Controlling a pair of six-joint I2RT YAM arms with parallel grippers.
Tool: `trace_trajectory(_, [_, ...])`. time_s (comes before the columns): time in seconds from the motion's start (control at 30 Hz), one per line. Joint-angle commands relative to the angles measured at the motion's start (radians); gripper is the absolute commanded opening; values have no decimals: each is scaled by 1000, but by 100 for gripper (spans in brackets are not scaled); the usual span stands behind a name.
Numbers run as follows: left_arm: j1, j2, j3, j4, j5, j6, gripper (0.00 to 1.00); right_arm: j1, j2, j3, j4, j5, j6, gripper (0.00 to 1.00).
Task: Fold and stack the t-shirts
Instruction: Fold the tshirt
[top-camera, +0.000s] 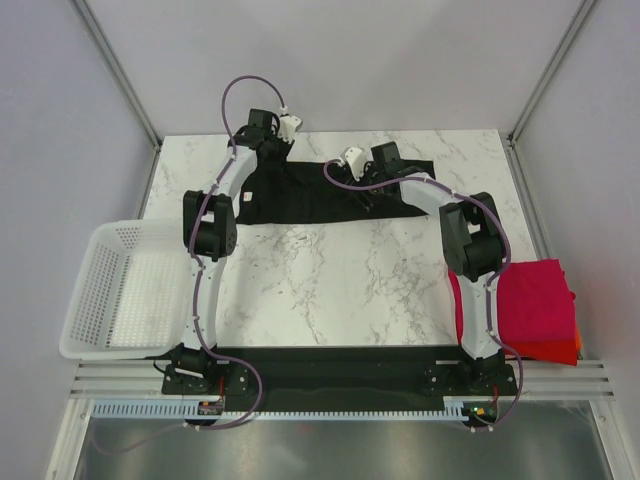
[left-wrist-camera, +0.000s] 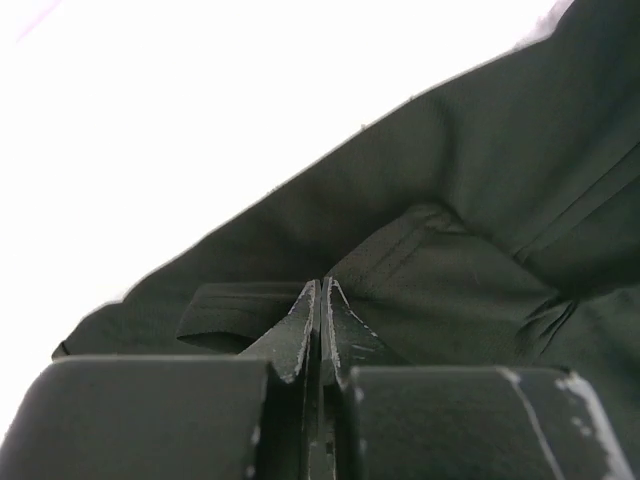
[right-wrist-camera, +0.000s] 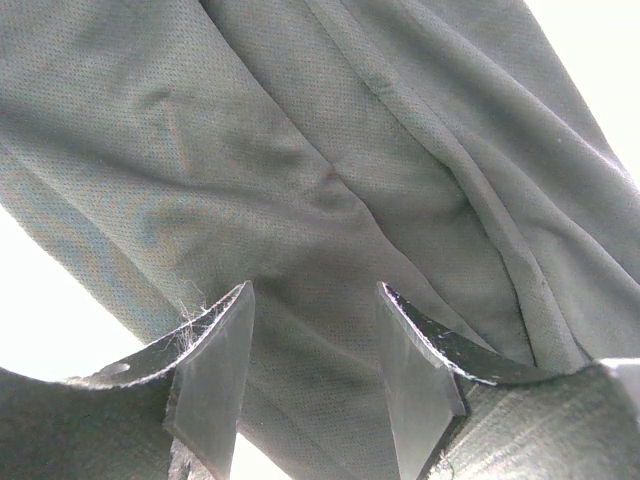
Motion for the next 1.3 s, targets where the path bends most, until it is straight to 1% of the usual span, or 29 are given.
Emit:
trace_trajectory(0.0, [3, -36, 50, 78, 52, -41, 2, -1, 6, 33, 1, 7, -9, 59])
trace_trajectory(0.17, [1, -20, 58, 124, 52, -43, 4, -1, 11, 33, 2, 15, -9, 59])
trace_trajectory(0.23, [1, -13, 56, 128, 46, -45, 10, -1, 11, 33, 1, 22, -10, 59])
trace_trajectory(0.27, [-1, -11, 58, 131, 32, -46, 15, -1, 11, 31, 1, 24, -12, 59])
trace_trajectory(0.3, [1, -12, 56, 142, 26, -55, 26, -1, 9, 31, 2, 31, -15, 59])
trace_trajectory(0.33, [1, -17, 56, 148, 21, -61, 29, -1, 11, 31, 4, 36, -15, 59])
trace_trajectory(0.43, [1, -58, 53, 167, -16, -80, 33, -3, 12, 33, 8, 47, -9, 59])
trace_trajectory(0.5, [4, -117, 29, 185, -88, -86, 37, -1, 14, 42, 13, 48, -1, 59])
trace_trajectory(0.57, [7, -185, -99, 217, -147, -86, 38, -3, 16, 49, 25, 68, 11, 59])
trace_trajectory(0.6, [6, -265, -168, 239, -151, -63, 38, -1, 17, 57, 33, 86, 17, 59])
trace_trajectory(0.63, [6, -313, -306, 262, -149, -45, 37, -1, 25, 60, 45, 103, 23, 59])
trace_trajectory(0.67, [7, -348, -365, 262, -137, -31, 36, -3, 29, 66, 50, 119, 27, 59])
trace_trajectory(0.7, [7, -380, -466, 257, -136, -14, 33, -7, 32, 72, 54, 145, 30, 59])
trace_trajectory(0.73, [6, -437, -509, 242, -129, -3, 31, -11, 35, 74, 62, 154, 36, 59])
trace_trajectory(0.83, [6, -489, -627, 193, -102, 11, 30, -29, 40, 74, 76, 168, 63, 59])
trace_trajectory(0.9, [6, -494, -661, 150, -70, 6, 29, -38, 46, 77, 80, 186, 74, 59])
trace_trajectory(1.03, [6, -474, -681, 82, -63, -8, 27, -55, 65, 89, 73, 220, 88, 60])
trace_trajectory(1.1, [6, -477, -721, 85, -69, 4, 27, -72, 72, 92, 70, 228, 91, 60])
trace_trajectory(1.27, [7, -418, -723, 42, -111, 11, 25, -93, 78, 82, 56, 246, 86, 60])
